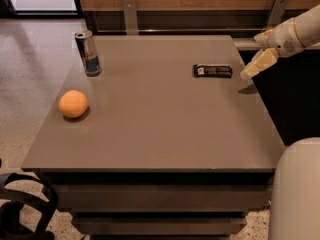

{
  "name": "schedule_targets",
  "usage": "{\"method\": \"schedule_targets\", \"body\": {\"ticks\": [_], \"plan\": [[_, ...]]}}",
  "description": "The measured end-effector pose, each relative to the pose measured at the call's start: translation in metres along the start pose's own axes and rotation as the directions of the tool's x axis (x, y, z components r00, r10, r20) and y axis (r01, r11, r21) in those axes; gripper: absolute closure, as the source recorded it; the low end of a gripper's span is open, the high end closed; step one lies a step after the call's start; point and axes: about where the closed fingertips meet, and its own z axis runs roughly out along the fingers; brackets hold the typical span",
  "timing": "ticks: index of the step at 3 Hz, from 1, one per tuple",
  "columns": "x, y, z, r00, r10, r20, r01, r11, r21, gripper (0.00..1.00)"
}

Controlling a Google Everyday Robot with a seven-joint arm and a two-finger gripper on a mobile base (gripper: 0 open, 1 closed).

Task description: Move rxbar chocolate near orange

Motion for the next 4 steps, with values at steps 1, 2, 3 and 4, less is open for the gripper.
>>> {"method": "schedule_targets", "body": {"ticks": [1,2,3,4], "plan": [[0.006,0.003,0.035,1.0,0.017,0.011,-0.016,0.9987,-0.048,0.0],[0.001,0.012,0.06,0.998,0.018,0.062,-0.011,0.9944,-0.106,0.0],[-0.01,0.018,0.075,0.995,-0.004,0.098,0.018,0.9888,-0.148,0.03],[-0.023,0.027,0.089,0.994,-0.044,0.104,0.064,0.9785,-0.196,0.33]]}}
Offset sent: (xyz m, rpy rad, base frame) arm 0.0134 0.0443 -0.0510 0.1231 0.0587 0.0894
